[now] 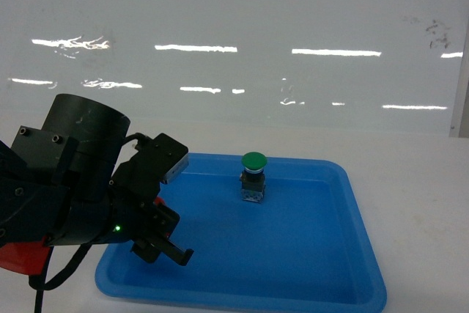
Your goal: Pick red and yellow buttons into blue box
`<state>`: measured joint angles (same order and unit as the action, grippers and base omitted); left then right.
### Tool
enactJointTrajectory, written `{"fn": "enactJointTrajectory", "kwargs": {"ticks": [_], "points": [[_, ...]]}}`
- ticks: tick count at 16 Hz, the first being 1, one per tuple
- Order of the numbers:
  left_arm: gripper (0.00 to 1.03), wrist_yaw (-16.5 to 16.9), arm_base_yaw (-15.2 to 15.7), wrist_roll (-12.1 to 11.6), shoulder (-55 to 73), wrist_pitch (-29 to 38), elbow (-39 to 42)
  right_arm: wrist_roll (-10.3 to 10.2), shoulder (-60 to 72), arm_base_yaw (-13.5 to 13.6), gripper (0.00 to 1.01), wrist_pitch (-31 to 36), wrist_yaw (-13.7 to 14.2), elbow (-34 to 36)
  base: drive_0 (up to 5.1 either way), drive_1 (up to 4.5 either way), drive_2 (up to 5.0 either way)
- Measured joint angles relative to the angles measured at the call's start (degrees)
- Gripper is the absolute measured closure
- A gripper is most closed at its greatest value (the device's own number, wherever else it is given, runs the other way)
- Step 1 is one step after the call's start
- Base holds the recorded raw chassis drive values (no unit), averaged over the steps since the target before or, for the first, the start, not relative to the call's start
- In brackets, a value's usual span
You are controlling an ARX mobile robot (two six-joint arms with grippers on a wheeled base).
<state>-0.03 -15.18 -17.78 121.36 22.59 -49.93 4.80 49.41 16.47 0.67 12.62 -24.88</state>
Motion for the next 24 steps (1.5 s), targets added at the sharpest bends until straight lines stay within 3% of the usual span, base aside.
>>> {"fn": "enactJointTrajectory", "kwargs": {"ticks": [4, 10, 12, 14, 16, 20, 22, 24], "points": [[0.73, 0.87, 1.07, -0.94, -1.86, 1.44, 2.34, 0.0, 0.0, 0.0, 0.75, 0.0, 0.02, 0.0, 0.0, 0.0, 0.0], [0.73, 6.78, 9.31, -7.3, -23.12, 1.46, 9.16, 0.0, 0.0, -0.02, 0.75, 0.0, 0.02, 0.0, 0.0, 0.0, 0.0], [0.73, 9.51, 10.58, -8.74, -29.79, -1.01, 11.69, 0.0, 0.0, 0.0, 0.75, 0.0, 0.0, 0.0, 0.0, 0.0, 0.0], [0.73, 11.43, 10.91, -9.46, -35.54, -2.73, 12.87, 0.0, 0.0, -0.02, 0.74, 0.0, 0.02, 0.0, 0.0, 0.0, 0.0], [0.73, 15.28, 11.37, -10.16, -49.31, -6.73, 16.31, 0.0, 0.0, 0.0, 0.74, 0.0, 0.0, 0.0, 0.0, 0.0, 0.0], [0.73, 18.51, 12.39, -14.25, -56.74, -14.78, 17.97, 0.0, 0.0, 0.0, 0.75, 0.0, 0.0, 0.0, 0.0, 0.0, 0.0], [0.73, 18.49, 10.58, -17.0, -58.49, -18.36, 18.8, 0.0, 0.0, -0.02, 0.74, 0.0, 0.02, 0.0, 0.0, 0.0, 0.0], [0.73, 17.97, 7.15, -18.27, -58.53, -19.56, 18.97, 0.0, 0.0, 0.0, 0.75, 0.0, 0.0, 0.0, 0.0, 0.0, 0.0]]}}
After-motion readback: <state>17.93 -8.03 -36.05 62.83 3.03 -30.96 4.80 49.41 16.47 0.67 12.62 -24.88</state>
